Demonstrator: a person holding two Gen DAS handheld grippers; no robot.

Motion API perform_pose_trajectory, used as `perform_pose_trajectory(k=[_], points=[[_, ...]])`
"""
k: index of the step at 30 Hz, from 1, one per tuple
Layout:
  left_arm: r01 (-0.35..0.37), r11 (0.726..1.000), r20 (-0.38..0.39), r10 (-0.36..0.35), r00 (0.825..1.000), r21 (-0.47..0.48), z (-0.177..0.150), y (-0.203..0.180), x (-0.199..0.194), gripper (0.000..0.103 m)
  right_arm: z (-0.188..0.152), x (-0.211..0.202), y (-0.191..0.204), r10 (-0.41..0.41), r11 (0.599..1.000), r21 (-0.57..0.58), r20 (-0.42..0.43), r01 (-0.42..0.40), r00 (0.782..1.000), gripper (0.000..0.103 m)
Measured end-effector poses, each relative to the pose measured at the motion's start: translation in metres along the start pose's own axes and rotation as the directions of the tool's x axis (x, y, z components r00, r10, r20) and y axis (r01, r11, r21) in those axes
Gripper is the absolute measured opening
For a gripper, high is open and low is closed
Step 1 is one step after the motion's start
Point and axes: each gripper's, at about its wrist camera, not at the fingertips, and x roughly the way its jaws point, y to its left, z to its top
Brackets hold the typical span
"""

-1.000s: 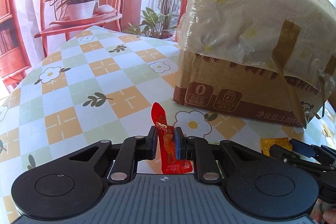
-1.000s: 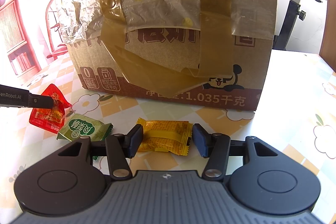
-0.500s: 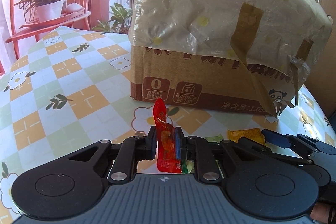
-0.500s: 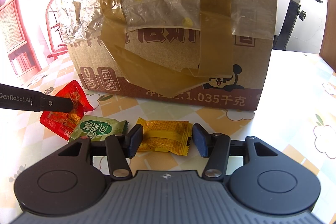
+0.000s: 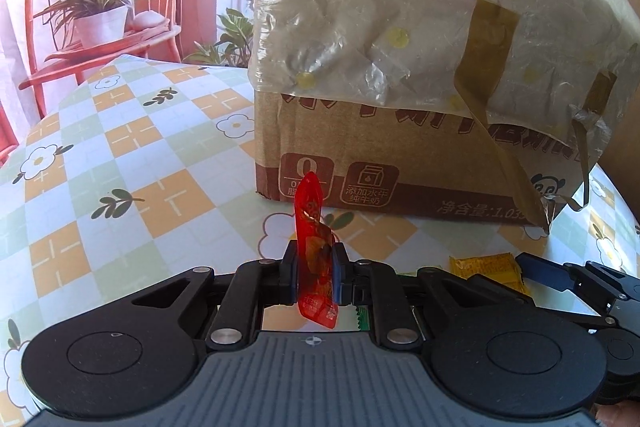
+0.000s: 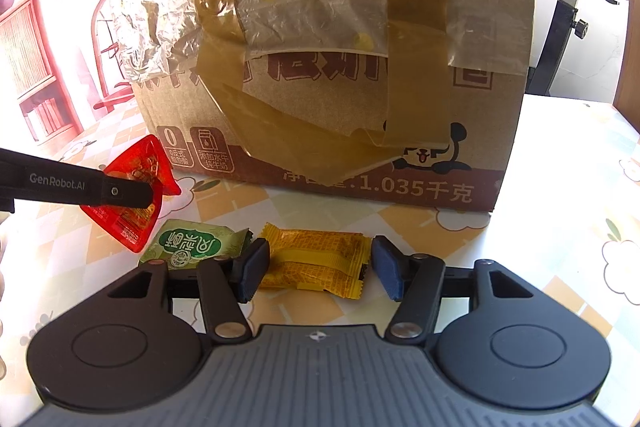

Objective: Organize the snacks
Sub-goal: 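Lift the red packet with the left gripper while the right lowers around the gold packet, then grasp the gold packet with the right gripper while the left holds the red packet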

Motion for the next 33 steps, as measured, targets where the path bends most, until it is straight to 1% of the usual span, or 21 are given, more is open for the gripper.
perform_pose_trajectory(k=[3, 7, 9, 11, 13, 17, 19, 21, 24, 29, 31, 33], points=[[0.0, 1.0, 0.012, 0.0, 1.0, -0.021, 0.002, 0.004, -0.005, 0.016, 0.0, 0.001, 0.003, 0.005, 1.0, -0.018, -0.007, -0.005, 1.0, 0.068], [0.001, 0.999, 0.017, 0.0, 1.0, -0.044, 0.004, 0.009, -0.01, 0.016, 0.003, 0.001, 0.005, 0.011, 0.999, -0.03, -0.033, -0.012, 0.999, 0.068], [0.001, 0.999, 0.023, 0.0, 1.0, -0.054, 0.004, 0.013, -0.014, 0.016, 0.008, -0.002, -0.001, 0.043, 0.999, -0.014, -0.056, -0.044, 0.997, 0.067], [0.001, 0.997, 0.025, 0.001, 1.0, -0.075, 0.004, 0.018, -0.017, 0.016, 0.012, -0.008, -0.003, 0.057, 0.996, -0.066, -0.075, -0.062, 0.996, 0.066], [0.003, 0.995, 0.026, -0.001, 1.0, -0.097, 0.003, 0.023, -0.018, 0.016, 0.015, -0.014, -0.008, 0.062, 0.989, -0.129, -0.073, -0.071, 0.995, 0.066], [0.003, 0.992, 0.021, 0.0, 1.0, -0.13, 0.0, 0.026, -0.02, 0.016, 0.016, -0.014, -0.012, 0.06, 0.969, -0.23, -0.153, -0.095, 0.986, 0.066], [0.003, 0.992, 0.021, -0.001, 1.0, -0.129, -0.002, 0.027, -0.02, 0.016, 0.013, -0.011, -0.011, 0.068, 0.962, -0.249, -0.184, -0.113, 0.981, 0.066], [0.006, 0.992, 0.022, -0.003, 1.0, -0.129, -0.003, 0.026, -0.02, 0.016, 0.013, -0.006, -0.009, 0.062, 0.961, -0.256, -0.184, -0.108, 0.981, 0.066], [0.012, 0.992, 0.023, -0.009, 1.0, -0.129, -0.002, 0.026, -0.021, 0.016, 0.019, 0.004, -0.002, 0.056, 0.954, -0.284, -0.16, -0.1, 0.986, 0.066], [0.012, 0.991, 0.028, -0.009, 1.0, -0.137, -0.001, 0.027, -0.022, 0.016, 0.024, 0.018, 0.008, 0.097, 0.928, -0.34, -0.174, -0.152, 0.98, 0.066], [0.014, 0.99, 0.029, -0.01, 1.0, -0.14, -0.001, 0.027, -0.022, 0.016, 0.025, 0.019, 0.008, 0.106, 0.931, -0.328, -0.177, -0.161, 0.978, 0.062], [0.013, 0.99, 0.027, -0.009, 1.0, -0.14, -0.001, 0.027, -0.022, 0.016, 0.023, 0.018, 0.005, 0.137, 0.936, -0.297, -0.182, -0.187, 0.974, 0.052]])
